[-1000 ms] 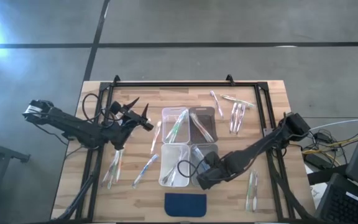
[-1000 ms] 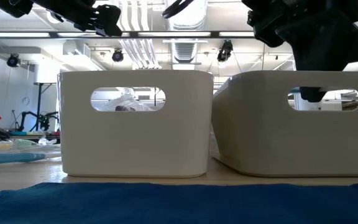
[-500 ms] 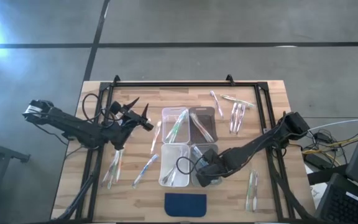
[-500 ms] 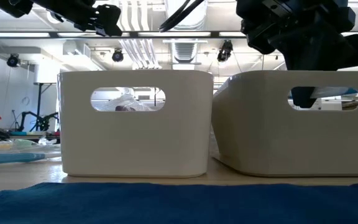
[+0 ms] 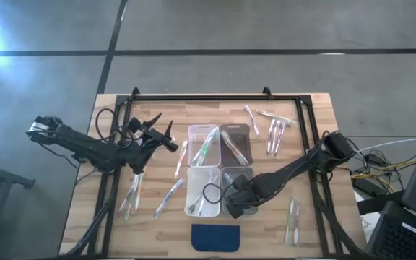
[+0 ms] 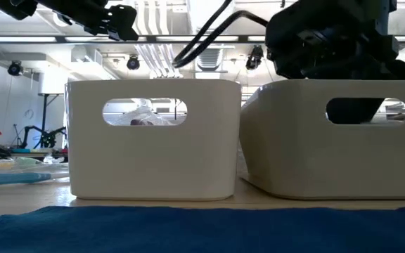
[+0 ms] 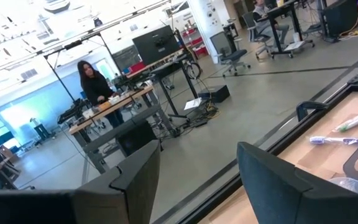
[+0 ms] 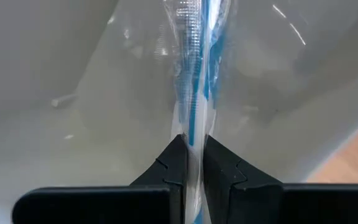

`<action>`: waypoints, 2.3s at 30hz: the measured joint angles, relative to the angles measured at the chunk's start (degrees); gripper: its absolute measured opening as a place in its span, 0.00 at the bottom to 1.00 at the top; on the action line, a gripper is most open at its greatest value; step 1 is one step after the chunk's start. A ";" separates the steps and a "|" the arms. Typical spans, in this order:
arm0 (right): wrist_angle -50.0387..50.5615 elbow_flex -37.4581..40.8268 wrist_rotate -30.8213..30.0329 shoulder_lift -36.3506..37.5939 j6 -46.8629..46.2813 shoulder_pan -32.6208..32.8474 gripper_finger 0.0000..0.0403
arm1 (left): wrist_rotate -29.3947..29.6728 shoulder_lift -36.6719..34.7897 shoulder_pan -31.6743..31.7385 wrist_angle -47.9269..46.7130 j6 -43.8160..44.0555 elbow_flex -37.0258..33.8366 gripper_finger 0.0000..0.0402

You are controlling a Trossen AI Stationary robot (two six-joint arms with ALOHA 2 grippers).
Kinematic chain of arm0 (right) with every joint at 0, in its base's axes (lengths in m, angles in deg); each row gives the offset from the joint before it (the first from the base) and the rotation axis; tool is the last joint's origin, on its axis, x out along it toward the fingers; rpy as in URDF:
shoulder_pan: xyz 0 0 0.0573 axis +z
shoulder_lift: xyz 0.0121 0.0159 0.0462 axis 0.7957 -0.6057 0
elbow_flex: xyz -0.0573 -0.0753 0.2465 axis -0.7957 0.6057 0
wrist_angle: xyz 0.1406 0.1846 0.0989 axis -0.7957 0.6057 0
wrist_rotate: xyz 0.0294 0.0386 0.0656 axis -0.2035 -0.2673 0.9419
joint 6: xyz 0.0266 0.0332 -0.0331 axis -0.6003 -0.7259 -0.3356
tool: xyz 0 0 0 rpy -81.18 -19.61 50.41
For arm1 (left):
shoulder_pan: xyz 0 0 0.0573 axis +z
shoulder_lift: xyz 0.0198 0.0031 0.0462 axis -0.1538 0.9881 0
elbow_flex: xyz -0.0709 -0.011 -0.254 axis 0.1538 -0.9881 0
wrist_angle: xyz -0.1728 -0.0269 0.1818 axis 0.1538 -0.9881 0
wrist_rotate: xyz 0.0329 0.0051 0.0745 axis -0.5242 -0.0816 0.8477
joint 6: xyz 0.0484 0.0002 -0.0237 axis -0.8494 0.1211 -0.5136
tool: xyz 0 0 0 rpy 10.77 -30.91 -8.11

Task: Pick & Place Toothbrushes
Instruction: Put the blue toothbrush into the gray bin, then put the orange toothbrush into the black bin

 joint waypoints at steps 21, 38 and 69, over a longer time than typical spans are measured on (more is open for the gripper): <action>-0.74 0.50 0.97 0.31 -0.20 -0.08 0.20 | 0.20 0.00 0.00 -0.12 -0.02 0.00 0.54; -0.62 -2.56 1.58 0.68 2.73 -0.82 0.46 | 0.20 0.00 0.00 -0.32 -0.63 0.00 0.54; 29.55 9.43 -24.23 30.86 5.20 -21.34 0.23 | -0.02 0.00 0.00 -0.44 -0.22 0.00 0.54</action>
